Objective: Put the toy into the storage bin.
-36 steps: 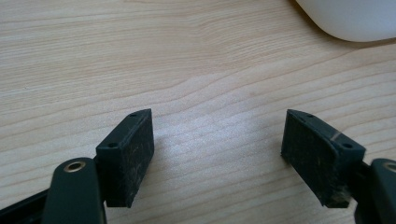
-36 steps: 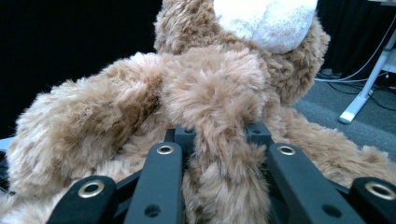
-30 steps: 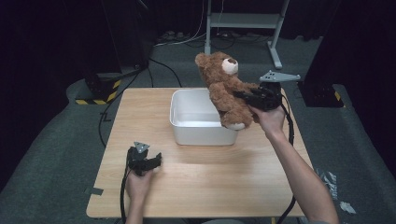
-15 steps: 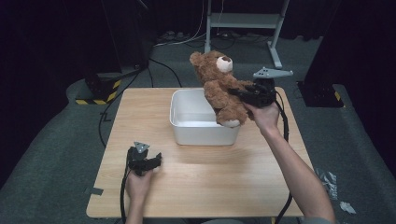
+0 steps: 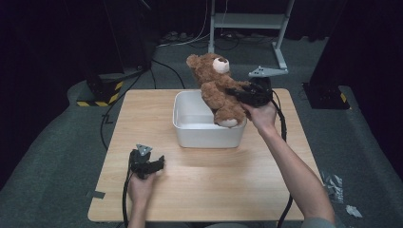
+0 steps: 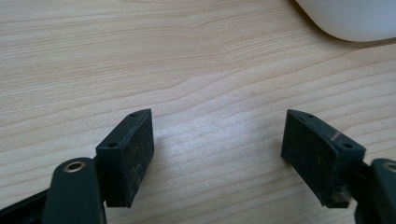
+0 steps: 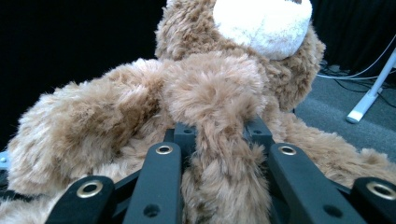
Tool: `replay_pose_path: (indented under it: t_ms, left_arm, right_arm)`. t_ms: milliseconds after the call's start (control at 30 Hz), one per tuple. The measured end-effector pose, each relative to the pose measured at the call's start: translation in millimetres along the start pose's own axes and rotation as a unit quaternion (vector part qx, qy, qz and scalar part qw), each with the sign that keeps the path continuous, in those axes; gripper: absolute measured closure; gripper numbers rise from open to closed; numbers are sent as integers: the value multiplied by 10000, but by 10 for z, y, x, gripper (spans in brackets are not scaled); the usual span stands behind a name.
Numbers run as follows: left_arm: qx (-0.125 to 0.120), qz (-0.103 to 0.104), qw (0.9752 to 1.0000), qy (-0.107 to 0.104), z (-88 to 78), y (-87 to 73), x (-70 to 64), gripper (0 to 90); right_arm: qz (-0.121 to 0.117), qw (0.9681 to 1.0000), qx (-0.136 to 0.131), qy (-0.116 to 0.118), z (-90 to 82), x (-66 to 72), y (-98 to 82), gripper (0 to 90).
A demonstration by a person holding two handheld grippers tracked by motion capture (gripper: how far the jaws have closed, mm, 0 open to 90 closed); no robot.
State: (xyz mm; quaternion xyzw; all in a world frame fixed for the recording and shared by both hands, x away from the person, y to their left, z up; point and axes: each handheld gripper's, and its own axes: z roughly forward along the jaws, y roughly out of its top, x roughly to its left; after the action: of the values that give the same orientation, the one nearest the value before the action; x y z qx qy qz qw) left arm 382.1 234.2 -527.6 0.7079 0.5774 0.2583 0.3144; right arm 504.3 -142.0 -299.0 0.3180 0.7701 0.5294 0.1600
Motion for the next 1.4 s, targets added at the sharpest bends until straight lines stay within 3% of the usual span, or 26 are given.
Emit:
replay_pose_path:
  t_ms: [1033,1400]
  left_arm:
    - [0,-6,10000,0,0,0,-1,252]
    - [-1,-6,10000,-1,0,0,-1,252]
  right_arm:
    - [128,9998,173,-27,357,21,-2,737]
    - [150,9993,347,-21,508,51,14,735]
